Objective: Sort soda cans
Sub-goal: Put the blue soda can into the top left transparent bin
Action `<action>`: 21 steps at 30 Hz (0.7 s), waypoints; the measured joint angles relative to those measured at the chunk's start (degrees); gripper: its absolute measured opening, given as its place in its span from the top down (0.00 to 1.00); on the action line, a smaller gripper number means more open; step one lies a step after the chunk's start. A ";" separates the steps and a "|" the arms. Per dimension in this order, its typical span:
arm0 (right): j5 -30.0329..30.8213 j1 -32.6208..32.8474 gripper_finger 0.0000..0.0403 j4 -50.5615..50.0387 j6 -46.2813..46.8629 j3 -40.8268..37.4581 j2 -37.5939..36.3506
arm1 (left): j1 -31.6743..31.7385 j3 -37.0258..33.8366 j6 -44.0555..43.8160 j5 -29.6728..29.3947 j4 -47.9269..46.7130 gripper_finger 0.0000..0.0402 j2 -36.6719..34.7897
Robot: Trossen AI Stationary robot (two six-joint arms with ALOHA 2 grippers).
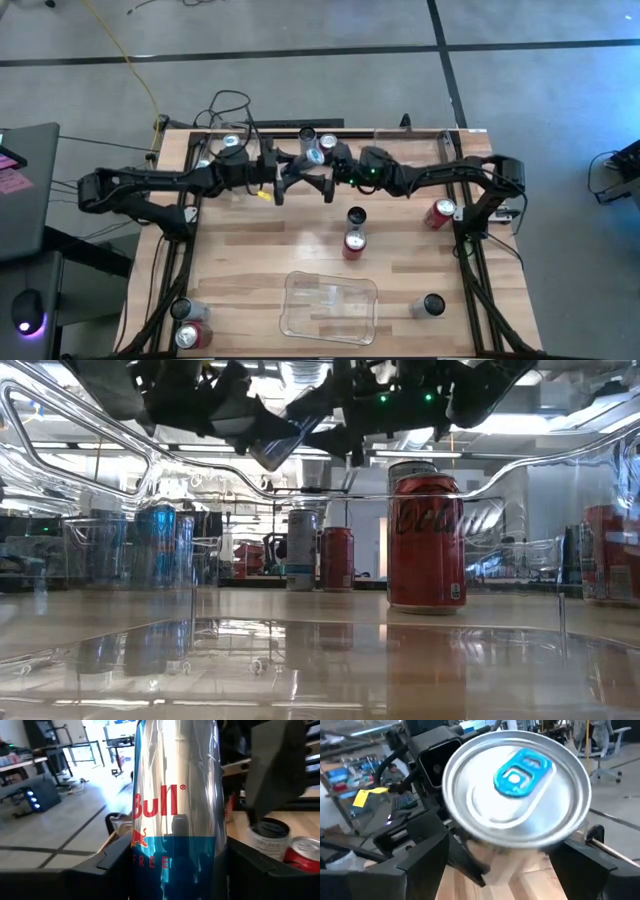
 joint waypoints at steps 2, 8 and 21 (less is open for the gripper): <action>0.30 0.38 0.15 0.30 -1.07 0.00 0.00 | -0.60 0.00 0.37 0.00 0.04 0.42 -0.01; 0.59 0.57 0.29 0.57 -2.42 0.00 -0.13 | -0.97 0.00 0.43 -0.16 0.42 0.42 -0.01; 1.61 1.00 0.54 -3.61 -12.19 0.08 -0.23 | -0.99 0.04 3.42 -0.74 -3.76 0.37 0.00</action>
